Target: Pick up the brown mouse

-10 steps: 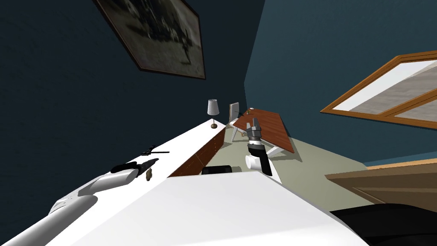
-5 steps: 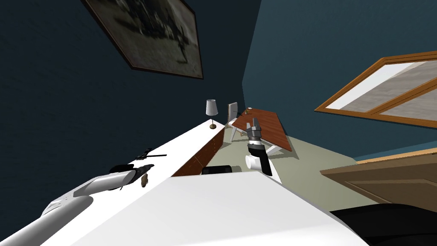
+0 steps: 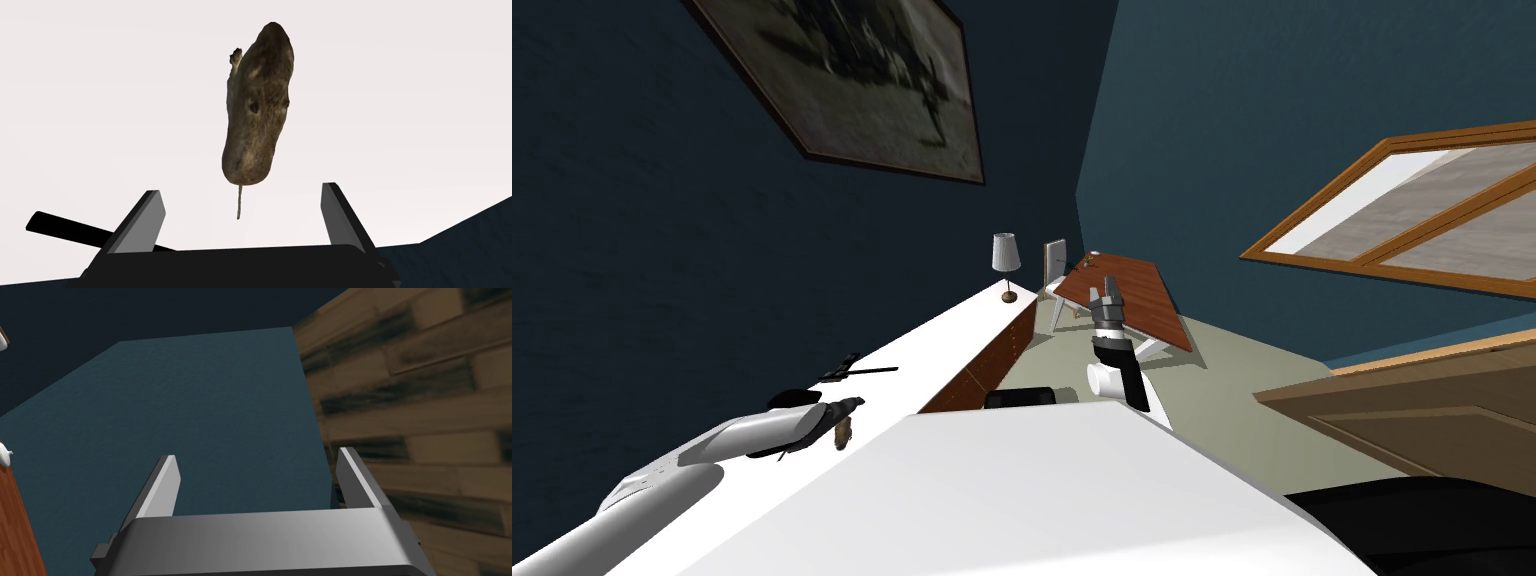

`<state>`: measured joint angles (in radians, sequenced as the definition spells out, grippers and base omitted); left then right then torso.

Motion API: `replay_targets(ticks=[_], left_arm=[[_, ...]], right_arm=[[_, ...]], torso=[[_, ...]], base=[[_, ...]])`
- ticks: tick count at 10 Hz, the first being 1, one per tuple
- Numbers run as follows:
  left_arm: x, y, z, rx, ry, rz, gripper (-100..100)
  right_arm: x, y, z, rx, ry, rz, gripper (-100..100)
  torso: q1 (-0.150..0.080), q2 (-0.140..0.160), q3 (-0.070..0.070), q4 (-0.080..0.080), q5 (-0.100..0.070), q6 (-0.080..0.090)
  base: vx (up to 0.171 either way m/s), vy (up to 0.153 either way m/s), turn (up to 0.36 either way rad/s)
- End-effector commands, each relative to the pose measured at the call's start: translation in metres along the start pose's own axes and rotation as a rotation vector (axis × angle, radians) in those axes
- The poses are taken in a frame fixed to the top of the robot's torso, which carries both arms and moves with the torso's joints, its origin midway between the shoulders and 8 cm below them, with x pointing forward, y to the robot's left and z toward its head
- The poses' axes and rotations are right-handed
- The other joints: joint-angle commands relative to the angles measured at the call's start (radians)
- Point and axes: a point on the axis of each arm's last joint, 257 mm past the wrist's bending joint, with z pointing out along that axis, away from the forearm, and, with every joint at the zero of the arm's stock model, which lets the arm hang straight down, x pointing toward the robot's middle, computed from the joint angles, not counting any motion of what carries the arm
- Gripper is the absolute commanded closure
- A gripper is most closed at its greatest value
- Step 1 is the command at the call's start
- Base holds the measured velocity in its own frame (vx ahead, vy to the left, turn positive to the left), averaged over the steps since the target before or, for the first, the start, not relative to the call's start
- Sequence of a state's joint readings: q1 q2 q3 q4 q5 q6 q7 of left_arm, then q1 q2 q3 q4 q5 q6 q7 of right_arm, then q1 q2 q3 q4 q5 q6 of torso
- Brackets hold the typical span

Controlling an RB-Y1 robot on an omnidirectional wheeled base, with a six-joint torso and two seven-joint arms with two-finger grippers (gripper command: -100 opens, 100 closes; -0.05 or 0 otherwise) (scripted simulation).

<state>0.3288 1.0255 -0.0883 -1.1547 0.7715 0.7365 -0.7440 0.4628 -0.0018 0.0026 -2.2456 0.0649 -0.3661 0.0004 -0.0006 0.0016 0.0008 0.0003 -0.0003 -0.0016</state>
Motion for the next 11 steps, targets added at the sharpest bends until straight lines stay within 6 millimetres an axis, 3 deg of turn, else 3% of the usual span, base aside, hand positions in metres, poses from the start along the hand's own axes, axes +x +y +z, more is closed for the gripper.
replay_targets(ticks=[1,2,3,5,7,8,10,11], left_arm=[[0.000,0.000,0.000,0.000,0.000,0.000,-100],[0.001,0.001,0.000,-0.003,0.003,0.000,0],[0.015,0.030,0.013,-0.047,-0.008,-0.030,-100],[0.002,0.053,0.017,-0.078,-0.058,-0.062,-100],[-0.004,0.047,0.017,-0.050,-0.081,-0.060,-100],[0.015,0.076,0.026,-0.096,-0.082,-0.079,-100],[0.003,0.096,0.028,-0.112,-0.132,-0.099,-100],[-0.001,0.094,0.028,-0.097,-0.147,-0.099,-100]], right_arm=[[0.000,0.000,0.000,0.000,0.000,0.000,0],[0.000,0.000,0.000,0.000,0.000,0.000,0],[0.000,0.000,0.000,0.000,0.000,0.000,0],[0.000,0.000,0.000,0.000,0.000,0.000,0],[0.000,0.000,0.000,0.000,0.000,0.000,0],[0.000,0.000,0.000,0.000,0.000,0.000,0],[0.000,0.000,0.000,0.000,0.000,0.000,0],[0.000,0.000,0.000,0.000,0.000,0.000,0]], torso=[[0.000,0.000,0.000,0.000,0.000,0.000],[0.000,0.001,0.000,0.000,0.000,0.000],[0.000,0.001,0.001,0.000,0.000,0.000],[-0.002,0.000,0.000,0.000,-0.001,-0.001],[0.000,0.001,0.001,0.000,0.000,-0.001],[0.001,0.002,0.001,0.000,0.000,-0.001],[0.001,0.002,0.001,0.000,0.000,-0.002],[0.001,0.002,0.001,0.000,0.000,-0.001]], base=[[0.000,0.000,0.000],[0.000,0.000,0.000],[0.011,-0.012,0.038],[0.030,-0.029,0.031],[-0.003,0.004,-0.017],[0.000,0.000,0.000],[0.000,0.000,0.000],[0.012,-0.014,0.042]])
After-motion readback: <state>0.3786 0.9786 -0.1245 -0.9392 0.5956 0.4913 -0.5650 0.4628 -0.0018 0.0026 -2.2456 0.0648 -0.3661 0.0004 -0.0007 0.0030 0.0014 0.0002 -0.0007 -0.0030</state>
